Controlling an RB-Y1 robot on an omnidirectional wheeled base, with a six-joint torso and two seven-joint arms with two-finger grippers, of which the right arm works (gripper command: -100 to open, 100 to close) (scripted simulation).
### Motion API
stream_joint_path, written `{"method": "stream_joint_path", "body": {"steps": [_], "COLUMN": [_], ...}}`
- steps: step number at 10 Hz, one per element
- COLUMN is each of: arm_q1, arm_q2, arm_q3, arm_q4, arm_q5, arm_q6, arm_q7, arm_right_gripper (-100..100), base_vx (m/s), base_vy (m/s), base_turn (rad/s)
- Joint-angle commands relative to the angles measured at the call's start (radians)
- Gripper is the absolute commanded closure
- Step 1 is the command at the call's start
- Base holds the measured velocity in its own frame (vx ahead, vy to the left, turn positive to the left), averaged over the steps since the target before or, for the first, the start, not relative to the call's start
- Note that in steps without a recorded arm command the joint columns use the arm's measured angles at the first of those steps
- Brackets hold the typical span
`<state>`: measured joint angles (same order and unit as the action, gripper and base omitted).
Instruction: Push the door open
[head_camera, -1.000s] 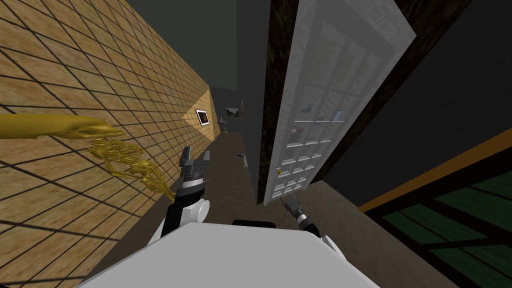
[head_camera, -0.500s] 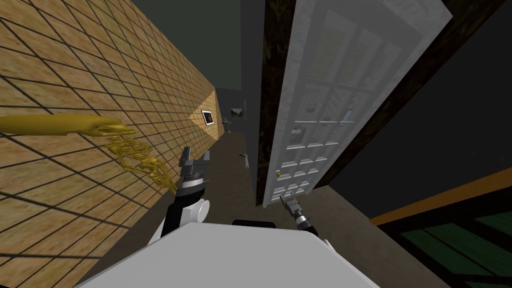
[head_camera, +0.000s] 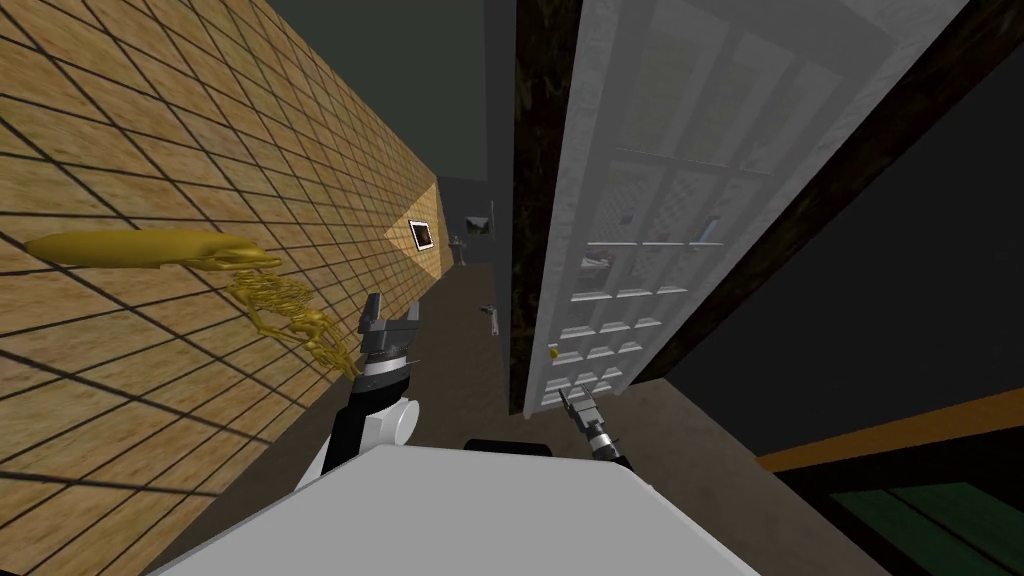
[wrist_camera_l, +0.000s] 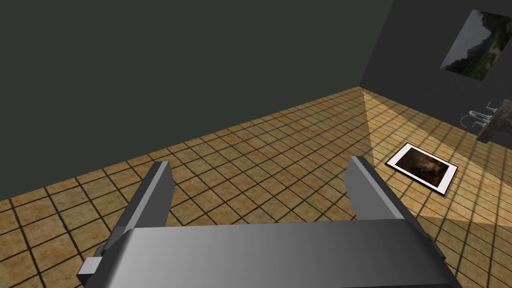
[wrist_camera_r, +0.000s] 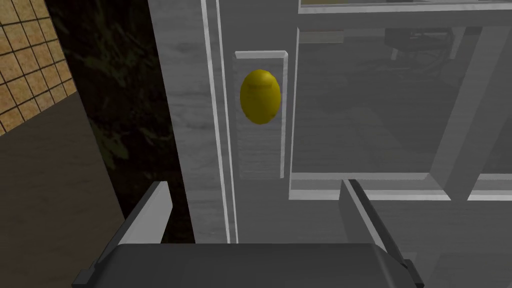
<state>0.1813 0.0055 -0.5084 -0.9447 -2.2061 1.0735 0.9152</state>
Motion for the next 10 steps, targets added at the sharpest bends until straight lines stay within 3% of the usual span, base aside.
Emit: {"method": "stream_joint_path", "body": {"steps": [1,6,10], "arm_q1": [-0.043,-0.166,-0.277], "arm_q2": [-0.019,-0.043,-0.034], "arm_q3": [-0.016,-0.059,-0.098], "arm_q4": [0.04,0.154,0.258], "arm_q5": [-0.027,-0.103,-0.171], "arm_q6": [-0.023,-0.088,-0.147], "arm_q7": [0.036,0.14,0.233], "arm_right_gripper": [-100,-100,-100], "base_vx": [0.009,-0.007,-0.007], "base_vy": [-0.049,-0.067,-0.061], "base_turn": [0.163,0.171,0.181]}}
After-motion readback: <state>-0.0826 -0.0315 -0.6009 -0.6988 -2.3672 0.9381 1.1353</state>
